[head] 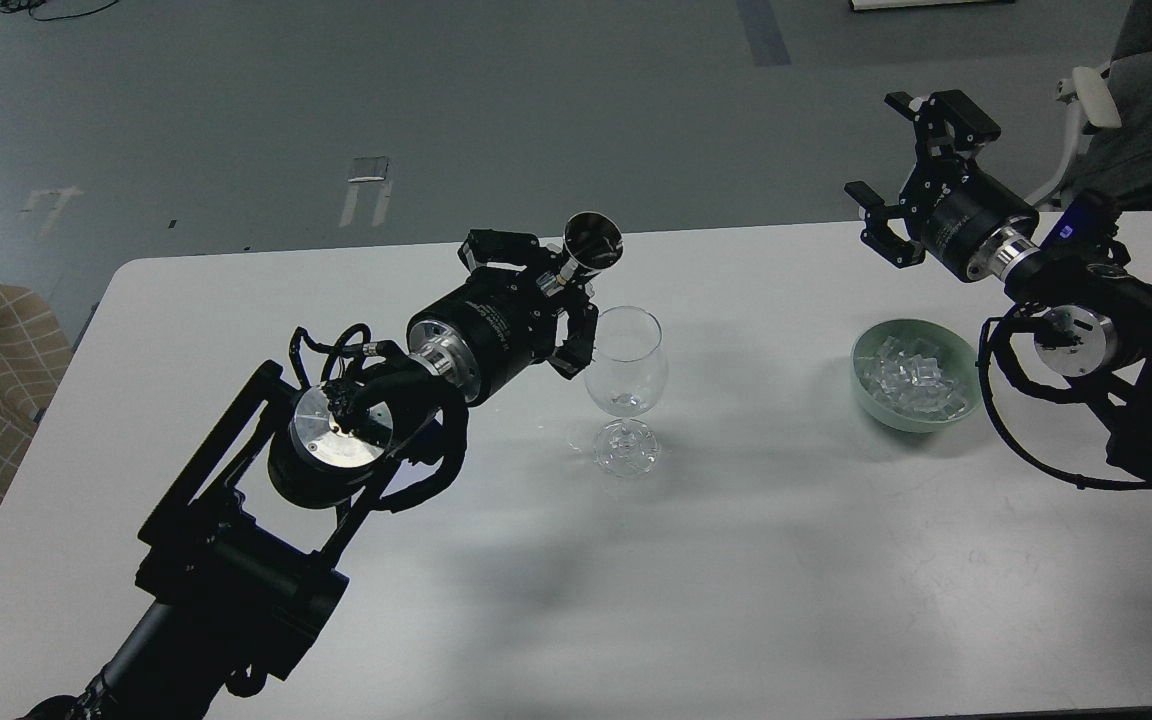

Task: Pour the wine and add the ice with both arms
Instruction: 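Position the jigger above the wine glass rim and tilt it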

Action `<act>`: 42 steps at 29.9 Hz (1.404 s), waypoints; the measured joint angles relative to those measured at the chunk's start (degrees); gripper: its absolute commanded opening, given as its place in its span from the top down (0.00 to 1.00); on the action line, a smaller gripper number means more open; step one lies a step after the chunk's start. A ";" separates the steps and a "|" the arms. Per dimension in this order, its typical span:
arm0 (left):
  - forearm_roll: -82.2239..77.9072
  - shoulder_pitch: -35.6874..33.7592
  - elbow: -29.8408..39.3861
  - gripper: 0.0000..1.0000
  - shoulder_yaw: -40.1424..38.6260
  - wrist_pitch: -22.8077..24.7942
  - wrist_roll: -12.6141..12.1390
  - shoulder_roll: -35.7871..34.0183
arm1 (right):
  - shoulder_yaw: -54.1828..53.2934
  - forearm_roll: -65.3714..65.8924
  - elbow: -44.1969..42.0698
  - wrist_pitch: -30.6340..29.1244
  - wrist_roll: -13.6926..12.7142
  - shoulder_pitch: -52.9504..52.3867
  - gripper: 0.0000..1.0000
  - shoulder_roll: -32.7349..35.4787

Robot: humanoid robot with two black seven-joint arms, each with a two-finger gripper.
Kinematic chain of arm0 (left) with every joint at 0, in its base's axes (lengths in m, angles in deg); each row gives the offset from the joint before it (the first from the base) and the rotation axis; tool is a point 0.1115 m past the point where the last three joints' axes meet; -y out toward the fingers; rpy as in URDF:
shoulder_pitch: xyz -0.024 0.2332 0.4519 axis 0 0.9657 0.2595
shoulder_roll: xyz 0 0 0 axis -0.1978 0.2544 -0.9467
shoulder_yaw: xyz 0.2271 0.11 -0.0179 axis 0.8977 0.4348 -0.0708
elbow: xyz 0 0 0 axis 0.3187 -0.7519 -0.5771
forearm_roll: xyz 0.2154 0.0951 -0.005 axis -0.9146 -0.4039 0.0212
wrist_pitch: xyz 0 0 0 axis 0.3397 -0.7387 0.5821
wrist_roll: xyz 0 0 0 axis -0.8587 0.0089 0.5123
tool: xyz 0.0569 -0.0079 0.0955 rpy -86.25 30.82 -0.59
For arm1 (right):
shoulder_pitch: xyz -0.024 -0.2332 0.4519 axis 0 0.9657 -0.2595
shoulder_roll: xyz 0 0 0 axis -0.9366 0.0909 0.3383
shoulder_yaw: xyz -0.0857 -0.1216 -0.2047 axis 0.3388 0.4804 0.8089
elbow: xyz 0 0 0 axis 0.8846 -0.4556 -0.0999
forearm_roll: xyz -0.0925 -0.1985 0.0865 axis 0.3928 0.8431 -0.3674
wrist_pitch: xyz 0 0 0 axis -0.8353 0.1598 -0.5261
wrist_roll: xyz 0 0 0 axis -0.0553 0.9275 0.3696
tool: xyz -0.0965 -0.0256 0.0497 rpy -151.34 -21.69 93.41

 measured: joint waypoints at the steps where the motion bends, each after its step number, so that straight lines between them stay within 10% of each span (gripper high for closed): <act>1: -0.24 -0.05 0.00 0.93 0.05 0.00 0.00 0.02 | -0.01 0.00 0.00 0.00 0.00 0.01 0.00 -0.01; 42: -9.26 -1.12 -0.61 0.93 2.15 0.00 0.70 -0.16 | -0.10 0.00 0.01 0.00 0.05 -0.01 0.00 -0.03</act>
